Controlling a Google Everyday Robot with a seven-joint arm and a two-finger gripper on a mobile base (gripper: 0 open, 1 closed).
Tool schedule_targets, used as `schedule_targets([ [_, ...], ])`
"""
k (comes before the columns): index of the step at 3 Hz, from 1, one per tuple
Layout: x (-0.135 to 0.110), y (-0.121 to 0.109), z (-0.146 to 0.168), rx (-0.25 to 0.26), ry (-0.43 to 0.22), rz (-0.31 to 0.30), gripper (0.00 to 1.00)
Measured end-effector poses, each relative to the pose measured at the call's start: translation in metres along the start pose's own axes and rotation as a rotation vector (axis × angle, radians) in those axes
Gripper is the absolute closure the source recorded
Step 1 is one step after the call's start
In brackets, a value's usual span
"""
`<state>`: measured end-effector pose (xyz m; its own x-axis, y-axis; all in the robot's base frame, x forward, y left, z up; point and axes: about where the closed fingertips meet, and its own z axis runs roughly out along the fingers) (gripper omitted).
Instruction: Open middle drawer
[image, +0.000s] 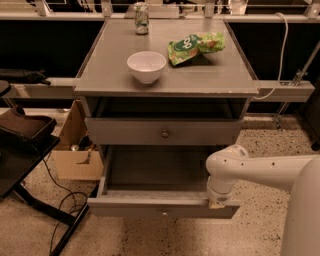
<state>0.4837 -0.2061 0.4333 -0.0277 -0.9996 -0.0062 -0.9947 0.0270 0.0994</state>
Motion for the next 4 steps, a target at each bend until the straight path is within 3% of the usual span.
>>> schedule_targets([
  [4, 0.0044, -0.0017, -0.0016, -0.025, -0.002, 0.0, 1.0],
])
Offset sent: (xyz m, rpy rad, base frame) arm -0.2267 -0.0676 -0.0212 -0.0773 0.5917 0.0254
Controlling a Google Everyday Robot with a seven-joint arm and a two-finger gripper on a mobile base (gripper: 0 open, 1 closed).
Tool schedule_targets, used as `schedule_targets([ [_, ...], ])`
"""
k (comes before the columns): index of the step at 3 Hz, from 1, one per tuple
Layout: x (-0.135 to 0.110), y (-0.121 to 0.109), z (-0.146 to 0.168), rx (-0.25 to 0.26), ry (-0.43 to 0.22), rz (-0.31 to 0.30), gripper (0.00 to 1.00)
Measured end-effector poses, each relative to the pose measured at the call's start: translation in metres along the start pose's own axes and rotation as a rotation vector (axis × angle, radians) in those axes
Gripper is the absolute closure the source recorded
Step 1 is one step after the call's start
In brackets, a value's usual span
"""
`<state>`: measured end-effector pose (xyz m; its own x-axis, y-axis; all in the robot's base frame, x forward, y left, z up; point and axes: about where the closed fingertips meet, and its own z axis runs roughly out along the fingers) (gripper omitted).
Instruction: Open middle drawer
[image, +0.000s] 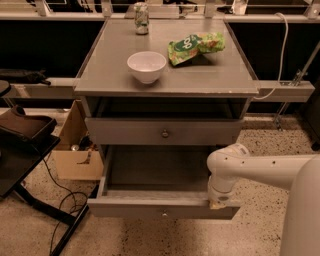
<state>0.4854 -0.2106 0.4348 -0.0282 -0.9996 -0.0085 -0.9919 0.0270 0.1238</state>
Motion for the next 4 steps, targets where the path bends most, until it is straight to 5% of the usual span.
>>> schedule_targets([
  [1, 0.0002, -0.0015, -0.0007, -0.001, 0.0, 0.0, 1.0],
  [4, 0.0004, -0.001, -0.0047, 0.005, 0.002, -0.003, 0.2],
])
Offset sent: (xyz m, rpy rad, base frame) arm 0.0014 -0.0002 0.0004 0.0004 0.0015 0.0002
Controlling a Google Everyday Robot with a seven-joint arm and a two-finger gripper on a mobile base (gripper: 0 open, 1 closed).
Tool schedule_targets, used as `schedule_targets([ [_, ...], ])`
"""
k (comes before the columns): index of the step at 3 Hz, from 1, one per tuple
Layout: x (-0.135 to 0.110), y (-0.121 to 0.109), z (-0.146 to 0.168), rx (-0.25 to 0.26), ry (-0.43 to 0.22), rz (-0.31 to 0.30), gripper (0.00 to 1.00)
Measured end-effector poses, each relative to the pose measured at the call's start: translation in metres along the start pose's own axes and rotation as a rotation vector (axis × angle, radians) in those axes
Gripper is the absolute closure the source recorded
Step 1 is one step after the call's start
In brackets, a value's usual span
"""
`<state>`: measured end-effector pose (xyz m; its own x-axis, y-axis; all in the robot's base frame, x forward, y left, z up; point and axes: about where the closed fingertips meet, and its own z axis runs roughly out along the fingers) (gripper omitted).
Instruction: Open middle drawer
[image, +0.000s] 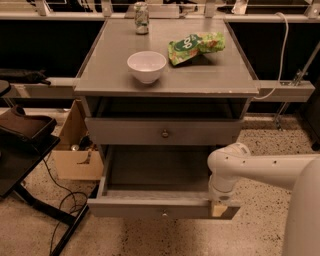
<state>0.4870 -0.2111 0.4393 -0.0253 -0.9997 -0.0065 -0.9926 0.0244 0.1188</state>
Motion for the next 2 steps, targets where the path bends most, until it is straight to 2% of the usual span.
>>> schedule_targets([
  [1, 0.002, 0.004, -0.037, 0.06, 0.025, -0.021, 0.0],
  [2, -0.006, 0.037, -0.084, 0.121, 0.049, -0.026, 0.0],
])
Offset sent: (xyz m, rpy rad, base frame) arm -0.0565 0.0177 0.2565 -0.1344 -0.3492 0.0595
